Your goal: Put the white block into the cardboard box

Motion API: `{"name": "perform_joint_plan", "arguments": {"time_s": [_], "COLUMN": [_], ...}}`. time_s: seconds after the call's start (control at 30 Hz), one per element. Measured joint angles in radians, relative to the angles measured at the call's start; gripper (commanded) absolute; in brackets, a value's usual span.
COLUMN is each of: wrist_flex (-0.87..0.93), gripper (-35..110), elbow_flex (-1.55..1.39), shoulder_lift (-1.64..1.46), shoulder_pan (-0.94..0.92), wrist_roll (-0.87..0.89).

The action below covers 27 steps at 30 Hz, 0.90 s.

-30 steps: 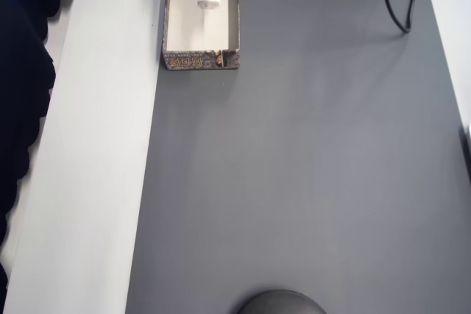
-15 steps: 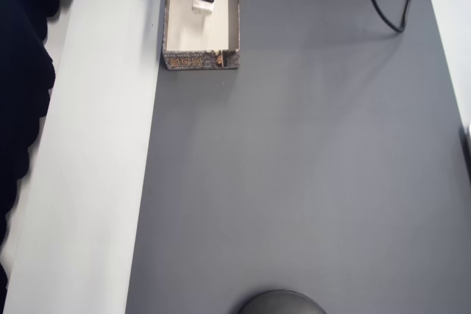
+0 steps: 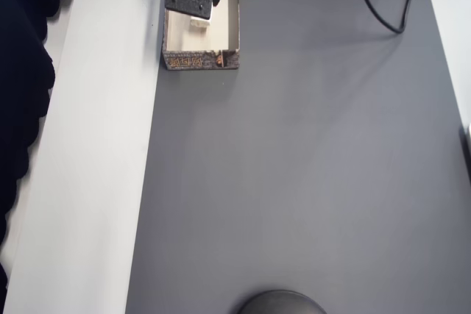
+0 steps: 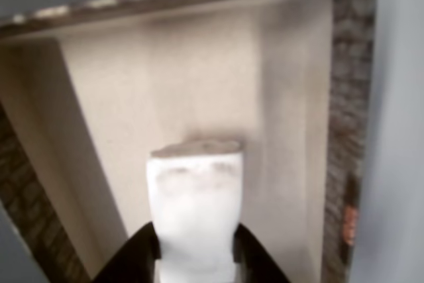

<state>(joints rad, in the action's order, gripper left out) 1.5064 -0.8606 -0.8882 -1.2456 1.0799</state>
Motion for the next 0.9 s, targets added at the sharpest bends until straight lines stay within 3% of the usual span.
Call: {"name": "perform_joint_plan", "arguments": {"time_s": [0.9], "wrist_flex": [-0.048], "gripper": [-2], "elbow_flex": [0.034], "shoulder_lift": [0.067], "shoulder_pan": [-0.002], "wrist_roll": [0.080]}}
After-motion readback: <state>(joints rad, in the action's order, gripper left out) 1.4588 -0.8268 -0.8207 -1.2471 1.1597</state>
